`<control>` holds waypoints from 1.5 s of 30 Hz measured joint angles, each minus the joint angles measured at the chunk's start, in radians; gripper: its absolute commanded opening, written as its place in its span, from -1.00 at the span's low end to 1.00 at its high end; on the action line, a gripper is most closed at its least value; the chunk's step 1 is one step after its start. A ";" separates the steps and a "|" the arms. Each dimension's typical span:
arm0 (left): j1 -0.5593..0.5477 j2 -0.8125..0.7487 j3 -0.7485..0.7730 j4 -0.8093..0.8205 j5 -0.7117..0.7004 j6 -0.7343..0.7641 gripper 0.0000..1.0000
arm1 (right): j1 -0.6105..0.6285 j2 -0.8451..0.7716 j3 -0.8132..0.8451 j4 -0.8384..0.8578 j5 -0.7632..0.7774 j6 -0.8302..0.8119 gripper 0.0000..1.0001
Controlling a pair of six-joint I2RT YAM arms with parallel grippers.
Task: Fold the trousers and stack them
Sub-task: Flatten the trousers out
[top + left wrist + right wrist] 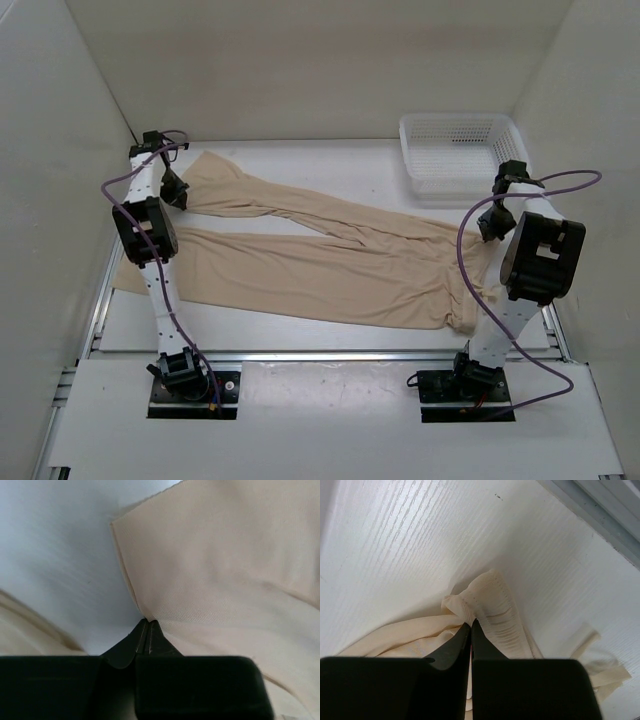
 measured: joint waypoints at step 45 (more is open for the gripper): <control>0.201 -0.880 -1.156 0.092 -0.126 -0.062 0.33 | 0.331 -0.727 -0.337 -0.042 -0.144 -0.124 0.53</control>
